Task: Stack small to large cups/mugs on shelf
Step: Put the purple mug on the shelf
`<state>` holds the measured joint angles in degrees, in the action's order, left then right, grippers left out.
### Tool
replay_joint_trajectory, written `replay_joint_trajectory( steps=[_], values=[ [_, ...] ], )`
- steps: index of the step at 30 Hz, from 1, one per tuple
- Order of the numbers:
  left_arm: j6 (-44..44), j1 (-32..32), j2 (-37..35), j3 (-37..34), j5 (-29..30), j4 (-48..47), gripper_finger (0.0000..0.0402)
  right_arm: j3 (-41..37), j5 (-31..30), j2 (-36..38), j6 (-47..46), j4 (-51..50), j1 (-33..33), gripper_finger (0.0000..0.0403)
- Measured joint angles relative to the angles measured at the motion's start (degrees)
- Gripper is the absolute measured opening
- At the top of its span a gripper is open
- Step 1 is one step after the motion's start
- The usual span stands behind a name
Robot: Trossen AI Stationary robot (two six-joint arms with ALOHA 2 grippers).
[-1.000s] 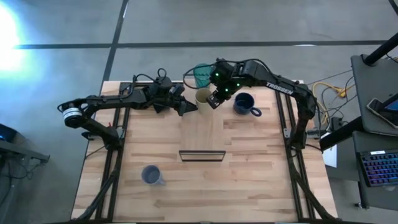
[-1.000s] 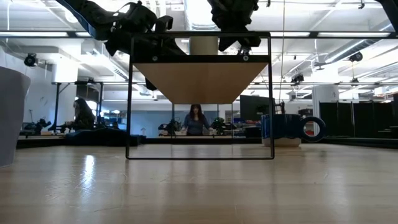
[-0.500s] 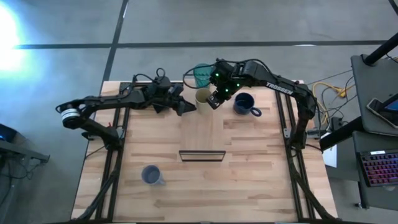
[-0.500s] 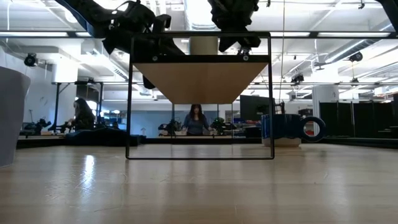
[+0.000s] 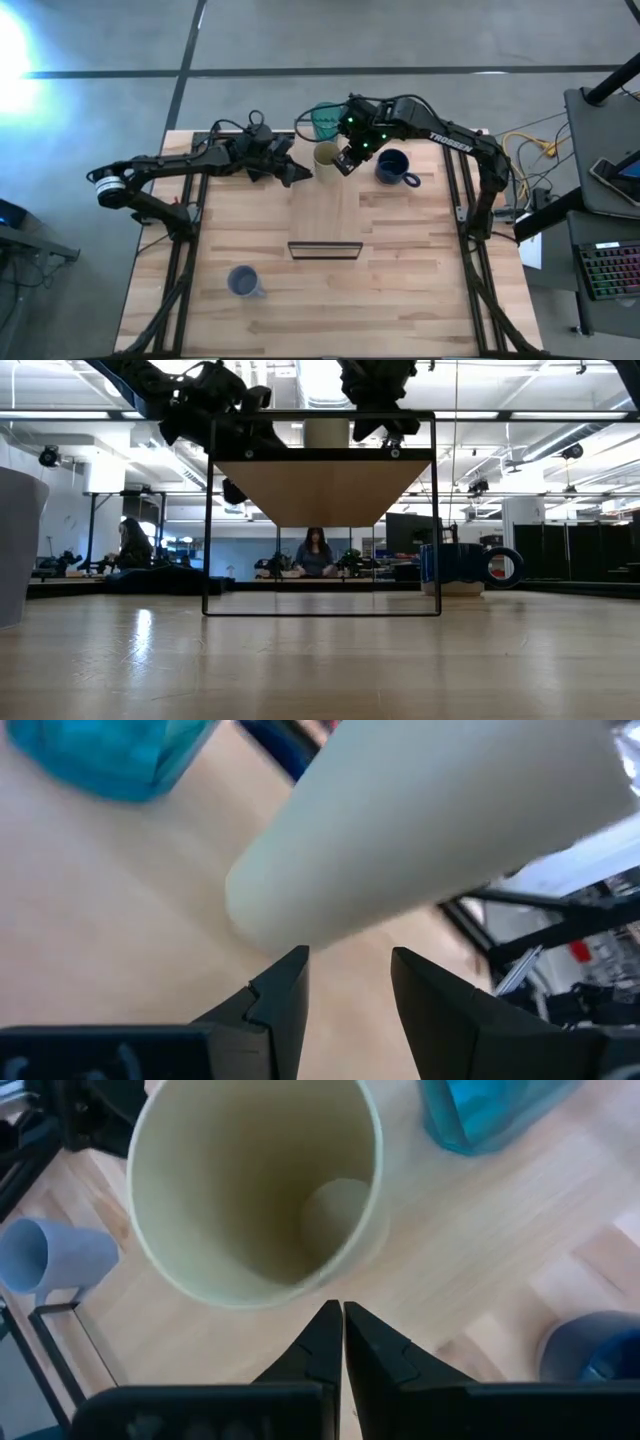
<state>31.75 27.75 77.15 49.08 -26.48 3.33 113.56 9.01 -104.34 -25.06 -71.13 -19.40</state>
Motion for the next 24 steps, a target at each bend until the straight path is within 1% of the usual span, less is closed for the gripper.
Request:
replay_joint_trajectory(
  steps=[5, 9, 12, 17, 22, 24],
  values=[
    [-3.8, 0.0, -3.3, 0.0, 0.2, -6.0, 0.0130, 0.2, -1.8, 1.6, 0.1, -3.9, 0.0, 0.0009],
    [-4.1, 0.0, -7.7, 0.0, 0.3, -6.5, 0.0130, 0.1, -2.2, 3.2, 0.3, -7.9, 0.0, 0.0009],
    [-4.0, 0.0, -10.9, 0.0, 0.3, -6.5, 0.0130, 0.1, -4.0, 5.1, 0.6, -11.3, 0.2, 0.0012],
    [-4.2, 0.0, -14.9, 0.0, 1.8, -12.3, 0.0130, -0.1, -8.5, 8.3, -0.7, -18.8, 0.4, 0.0040],
    [-5.6, -0.1, -17.6, 0.0, 1.7, -23.5, 0.0130, -2.1, -9.7, 12.1, -2.8, -18.8, 0.4, 0.0076],
    [-5.7, -0.1, -18.4, -0.1, 0.3, -27.7, 0.0130, -3.7, -9.7, 13.8, -3.7, -18.8, 0.4, 0.0089]
  ],
)
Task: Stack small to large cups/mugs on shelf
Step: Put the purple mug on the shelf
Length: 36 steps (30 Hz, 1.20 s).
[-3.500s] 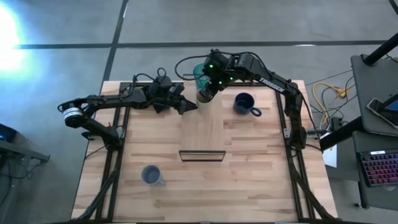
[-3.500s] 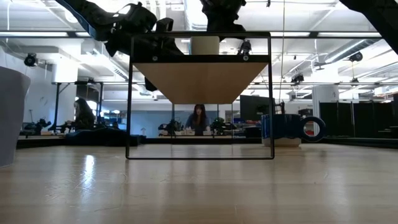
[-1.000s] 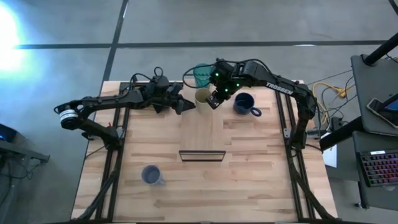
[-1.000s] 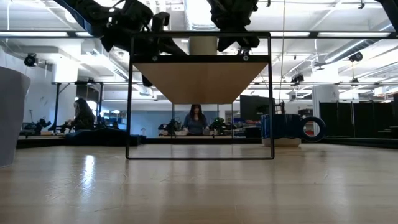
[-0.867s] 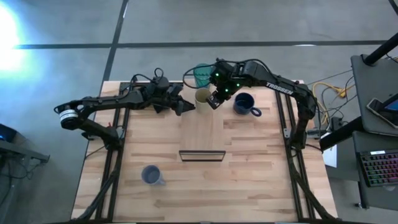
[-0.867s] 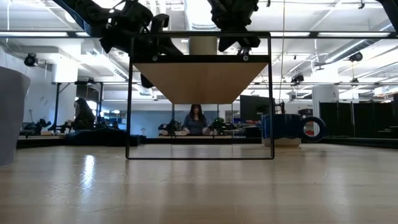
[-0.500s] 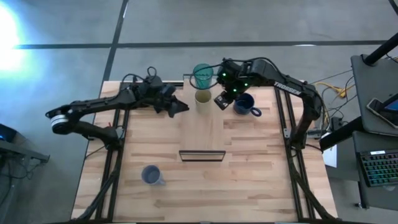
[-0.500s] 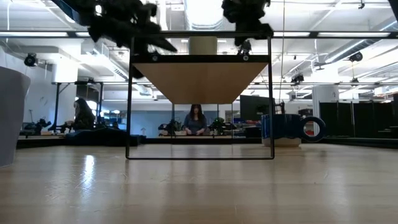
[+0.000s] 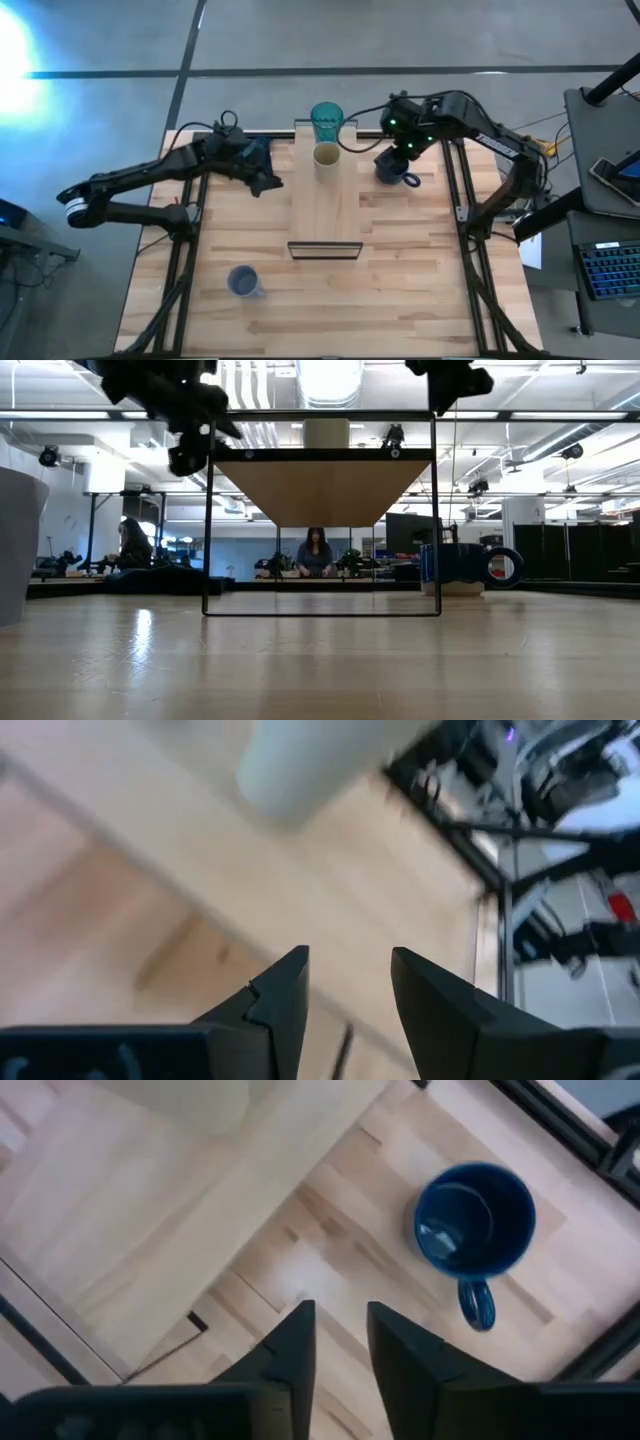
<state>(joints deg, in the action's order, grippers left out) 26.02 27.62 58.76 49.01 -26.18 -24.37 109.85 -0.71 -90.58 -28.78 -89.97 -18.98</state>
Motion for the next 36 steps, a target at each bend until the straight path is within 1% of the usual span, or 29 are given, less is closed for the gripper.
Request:
replay_joint_trajectory(
  steps=[2, 5, 8, 10, 12, 15, 18, 22, 26, 28, 32, 36],
  values=[
    [-0.5, 0.0, -0.6, -0.1, -1.7, -1.6, 0.0130, -1.7, -0.5, 1.5, -0.7, 0.0, 0.0, 0.0100],
    [-1.3, 0.0, -0.4, -0.1, -1.7, -1.0, 0.0130, -4.4, -0.9, 3.8, -1.0, 0.2, 0.0, 0.0111],
    [-3.3, 0.0, 0.9, -0.1, -0.1, 6.3, 0.0130, -7.2, -1.0, 5.6, -1.4, 0.2, 0.0, 0.0119],
    [-1.5, 0.0, 1.5, 0.0, -0.6, 8.4, 0.0130, -9.1, -1.0, 6.7, -2.6, 0.3, 0.0, 0.0122],
    [0.3, 0.0, 1.8, 0.0, -2.2, 9.1, 0.0130, -10.7, -1.0, 7.8, -3.6, 0.3, 0.0, 0.0124],
    [0.6, -0.1, 1.9, 0.0, -4.6, 8.8, 0.0130, -12.8, -1.0, 9.2, -4.3, 0.6, 0.0, 0.0125],
    [-0.1, -0.6, -0.1, 0.3, -4.1, 2.0, 0.0129, -14.2, -1.0, 10.4, -4.9, 1.0, 0.1, 0.0124],
    [-4.4, -2.0, -4.5, 3.1, -3.1, -14.7, 0.0111, -15.5, -1.0, 11.7, -5.3, 2.4, 0.3, 0.0125],
    [-5.4, -6.7, -9.2, 5.7, 3.3, -27.5, 0.0079, -16.9, -1.0, 12.8, -5.3, 4.0, 0.3, 0.0130],
    [-3.3, -9.6, -10.8, 6.2, 5.4, -33.1, 0.0070, -17.5, -1.0, 12.9, -5.3, 4.0, 0.3, 0.0132],
    [4.8, -16.4, -11.8, 5.3, 5.7, -36.7, 0.0066, -18.1, -1.0, 13.2, -5.3, 4.1, 0.3, 0.0132],
    [11.4, -23.3, -10.4, 4.7, 7.1, -36.7, 0.0067, -18.1, -1.0, 13.1, -5.1, 5.0, 0.3, 0.0132]
  ],
)
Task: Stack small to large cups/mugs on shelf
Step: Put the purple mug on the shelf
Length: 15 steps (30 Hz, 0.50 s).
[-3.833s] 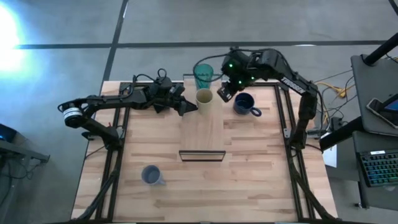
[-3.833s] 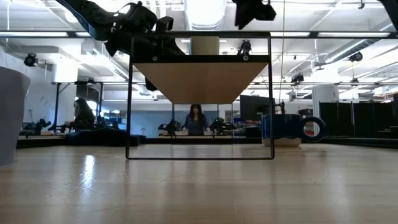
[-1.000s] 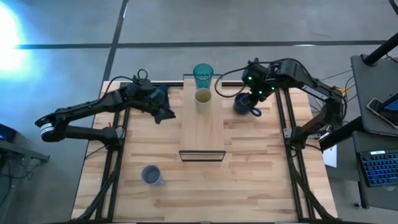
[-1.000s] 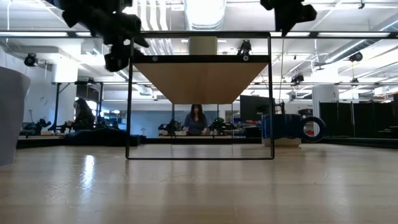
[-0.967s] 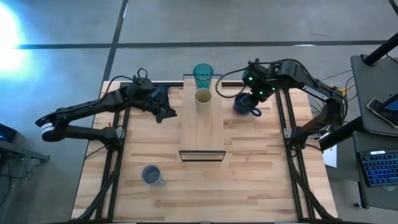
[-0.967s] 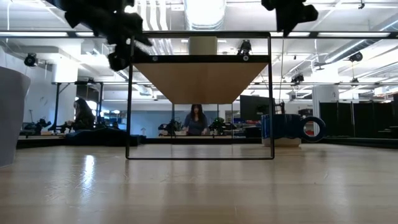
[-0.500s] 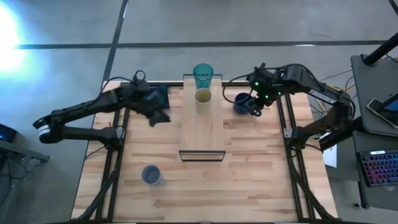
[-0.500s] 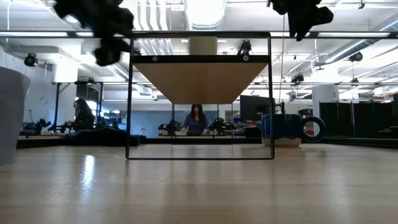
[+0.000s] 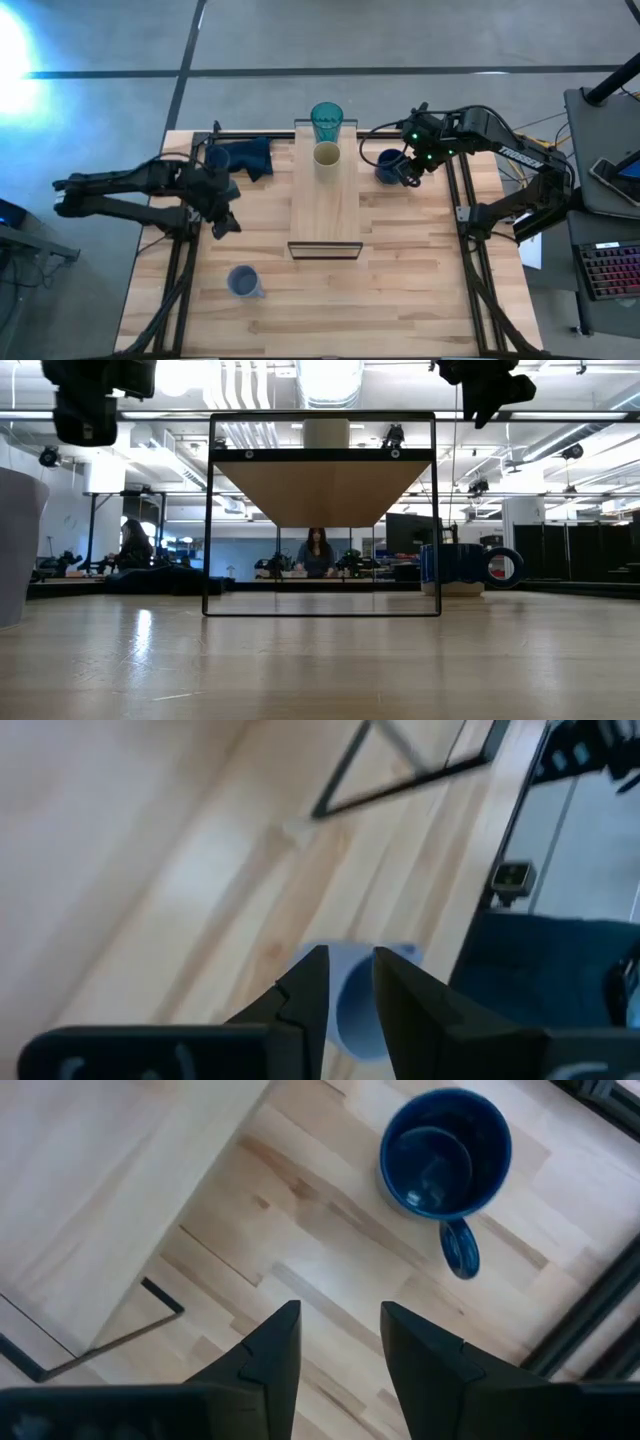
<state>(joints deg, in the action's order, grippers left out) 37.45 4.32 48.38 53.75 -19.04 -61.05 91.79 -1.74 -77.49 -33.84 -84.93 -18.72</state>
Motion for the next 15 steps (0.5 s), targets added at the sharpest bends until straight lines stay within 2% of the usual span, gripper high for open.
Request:
replay_joint_trajectory(
  steps=[7, 11, 15],
  values=[
    [5.7, -10.3, 6.1, -0.6, 1.6, 0.0, 0.0111, 0.0, 0.0, 0.0, 0.4, 0.2, 0.0, 0.0133],
    [7.3, -16.8, 9.4, -0.3, 8.0, 0.1, 0.0132, 0.0, 0.0, 0.0, 0.8, 0.2, 0.0, 0.0132],
    [8.0, -23.3, 11.7, 0.1, 13.3, 0.1, 0.0136, 0.0, 0.0, 0.1, 1.5, 0.2, 0.0, 0.0132]
  ],
)
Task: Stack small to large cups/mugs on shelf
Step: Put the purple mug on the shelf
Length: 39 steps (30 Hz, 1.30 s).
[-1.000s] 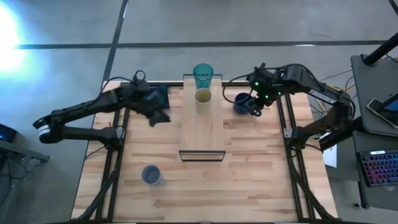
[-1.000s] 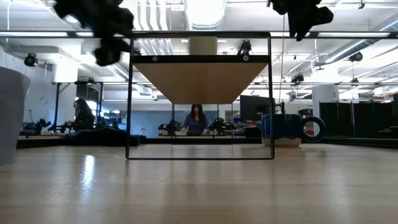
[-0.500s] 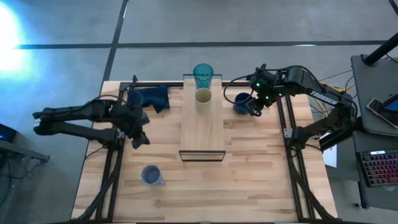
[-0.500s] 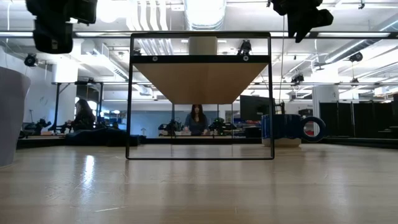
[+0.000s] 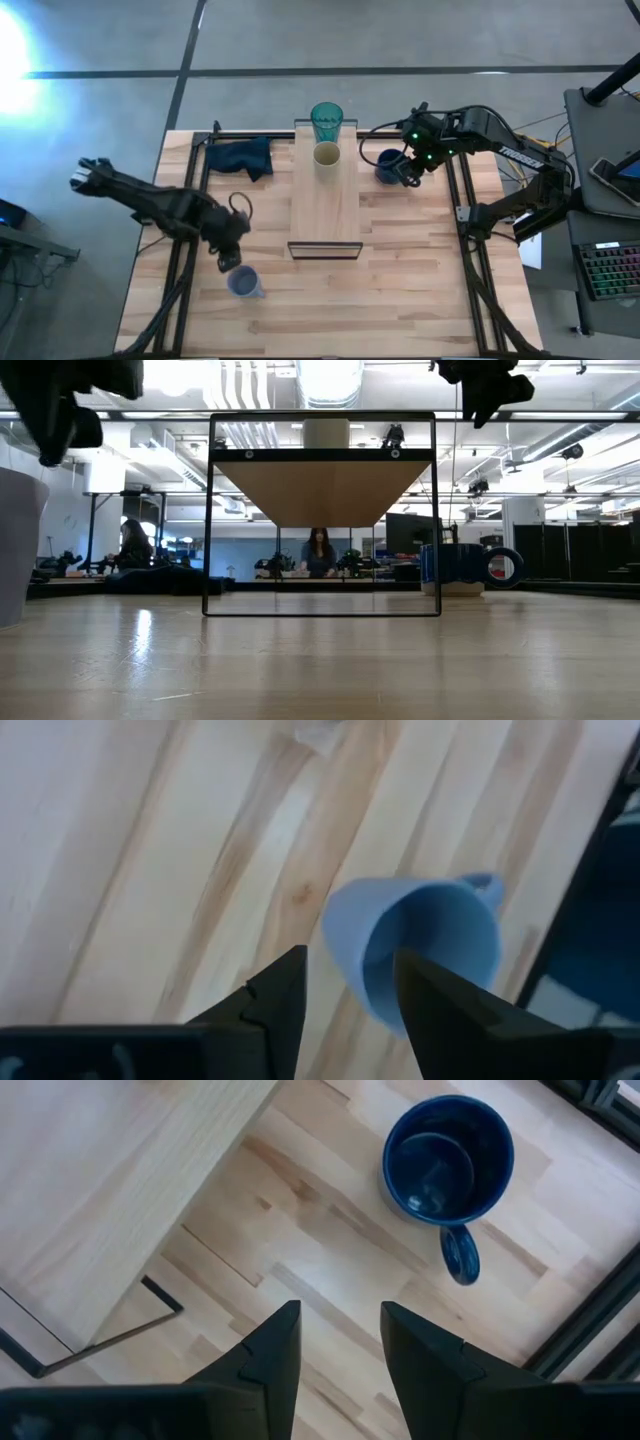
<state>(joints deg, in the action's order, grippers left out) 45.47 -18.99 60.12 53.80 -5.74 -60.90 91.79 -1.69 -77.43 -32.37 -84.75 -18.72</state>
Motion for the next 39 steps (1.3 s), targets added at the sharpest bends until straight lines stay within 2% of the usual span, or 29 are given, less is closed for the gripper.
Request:
replay_joint_trajectory(
  steps=[5, 11, 14, 19, 27, 32, 39],
  values=[
    [2.7, -6.3, 2.7, 0.0, 1.9, 0.0, 0.0137, 0.0, 0.1, 0.0, 1.4, 0.0, 0.0, 0.0134],
    [11.0, -9.6, 5.3, 0.0, 2.2, 0.2, 0.0137, 0.0, 0.1, 0.0, 2.6, 0.0, 0.0, 0.0134],
    [18.2, -9.8, 5.1, 0.3, 3.1, 0.3, 0.0137, 0.0, 0.1, 0.0, 2.9, 0.0, 0.0, 0.0135],
    [35.2, -10.8, 3.6, 0.3, 3.3, 0.4, 0.0137, 0.0, 0.0, 0.0, 3.8, 0.0, 0.0, 0.0133],
    [54.8, -18.6, 5.3, 0.3, 2.9, 3.7, 0.0137, 0.0, -1.2, 0.0, 5.6, 0.2, 0.0, 0.0136],
    [63.1, -20.7, 7.3, 0.3, 4.4, 3.4, 0.0137, 0.0, -1.4, 0.0, 6.1, 0.5, 0.0, 0.0136],
    [70.2, -20.9, 11.1, 0.3, 4.2, 3.2, 0.0137, 0.0, -1.4, 0.0, 6.1, 0.6, 0.0, 0.0137]
  ],
)
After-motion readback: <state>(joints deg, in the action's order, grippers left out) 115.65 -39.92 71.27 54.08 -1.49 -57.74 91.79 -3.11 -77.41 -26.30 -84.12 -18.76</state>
